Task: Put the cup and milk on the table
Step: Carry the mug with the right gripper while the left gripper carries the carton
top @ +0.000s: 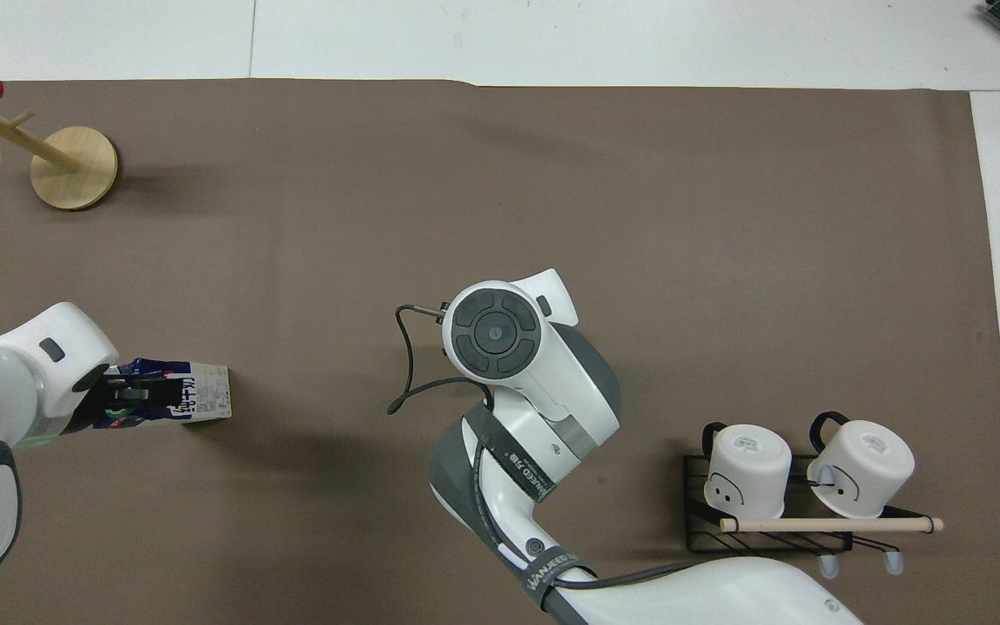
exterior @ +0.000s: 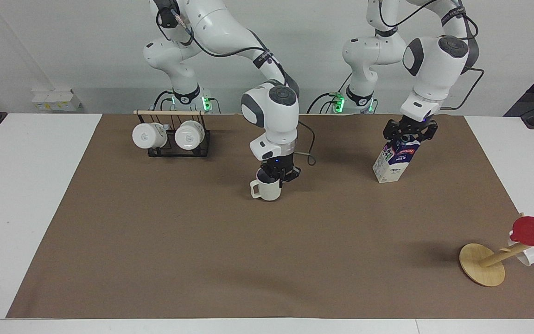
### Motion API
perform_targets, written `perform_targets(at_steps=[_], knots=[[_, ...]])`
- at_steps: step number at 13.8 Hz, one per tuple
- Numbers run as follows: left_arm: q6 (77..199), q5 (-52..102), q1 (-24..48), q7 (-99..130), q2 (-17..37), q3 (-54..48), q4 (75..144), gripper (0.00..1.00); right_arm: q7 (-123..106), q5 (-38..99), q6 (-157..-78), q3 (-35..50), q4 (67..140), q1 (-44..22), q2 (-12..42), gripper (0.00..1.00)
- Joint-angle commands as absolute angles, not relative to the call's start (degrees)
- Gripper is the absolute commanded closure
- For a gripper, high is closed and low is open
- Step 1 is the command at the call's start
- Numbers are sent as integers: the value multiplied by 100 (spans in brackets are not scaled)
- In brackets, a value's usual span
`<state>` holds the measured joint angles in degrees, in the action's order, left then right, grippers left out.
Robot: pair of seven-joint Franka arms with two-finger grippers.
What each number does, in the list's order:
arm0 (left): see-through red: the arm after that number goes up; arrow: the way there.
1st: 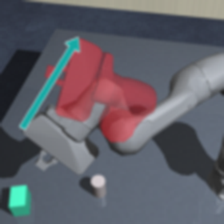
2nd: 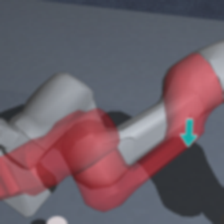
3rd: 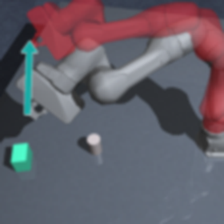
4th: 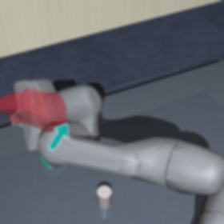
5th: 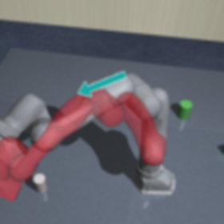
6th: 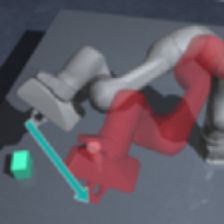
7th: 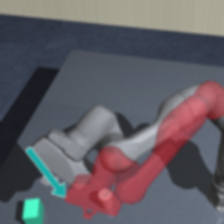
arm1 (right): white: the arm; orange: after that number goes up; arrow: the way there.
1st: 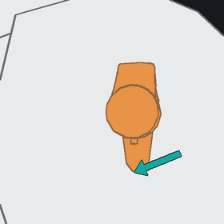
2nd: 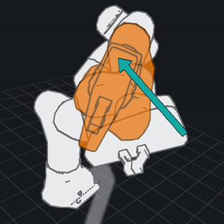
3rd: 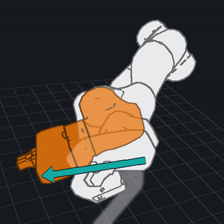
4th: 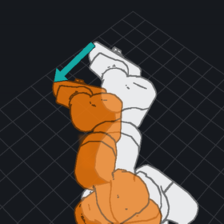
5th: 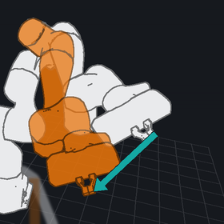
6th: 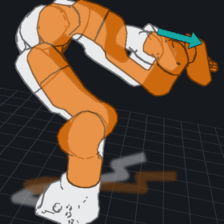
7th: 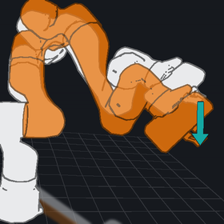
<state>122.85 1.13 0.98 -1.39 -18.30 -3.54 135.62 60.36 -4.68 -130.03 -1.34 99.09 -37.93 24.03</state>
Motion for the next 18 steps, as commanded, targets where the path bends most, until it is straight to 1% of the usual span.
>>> perform_targets(at_steps=[1, 2, 3, 4, 5, 6, 9, 10, 12, 14, 15, 17, 18], knots=[[12401, 44, 176, -70, -1898, -290, 13693, 27, 6073, -545, -13104, -132, 9940, -3797, 2408, 100], [12393, 44, 176, -70, -1898, -290, 13685, 32, 6073, -519, -13113, -132, 9958, -3797, 2408, 96], [12384, 44, 167, -79, -1898, -290, 13667, 37, 6073, -519, -13209, -132, 10010, -3797, 2400, 83], [12375, 44, 158, -79, -1890, -290, 13650, 40, 6073, -519, -13253, -132, 10037, -3797, 2399, 49], [12366, 44, 141, -88, -1881, -290, 13632, 40, 6073, -588, -13228, -132, 10028, -3806, 2391, 4], [12349, 44, 132, -88, -1872, -290, 13623, 42, 6082, -632, -13184, -141, 9976, -3806, 2391, 0], [12314, 44, 123, -53, -1863, -290, 13571, 42, 5925, -642, -13175, -158, 9879, -3744, 2330, 0], [12200, 44, 132, -18, -1837, -290, 13492, 42, 5811, -642, -13140, -184, 9879, -3727, 2259, 0], [11920, 44, 219, 314, -1715, -307, 13124, 43, 5582, -642, -13061, -211, 9888, -3570, 1997, 0], [11760, 44, 439, 535, -1661, -308, 12982, 43, 5031, -624, -12720, -193, 9888, -3271, 1654, 0], [11777, 53, 509, 693, -1661, -308, 12973, 46, 4714, -598, -12518, -193, 9888, -3130, 1496, 0], [11873, 70, 947, 1105, -1652, -308, 12955, 46, 4081, -528, -12078, -185, 9888, -2814, 1188, 0], [11900, 62, 1236, 1429, -1583, -308, 12816, 46, 3774, -519, -11850, -185, 9888, -2682, 1047, 0]])
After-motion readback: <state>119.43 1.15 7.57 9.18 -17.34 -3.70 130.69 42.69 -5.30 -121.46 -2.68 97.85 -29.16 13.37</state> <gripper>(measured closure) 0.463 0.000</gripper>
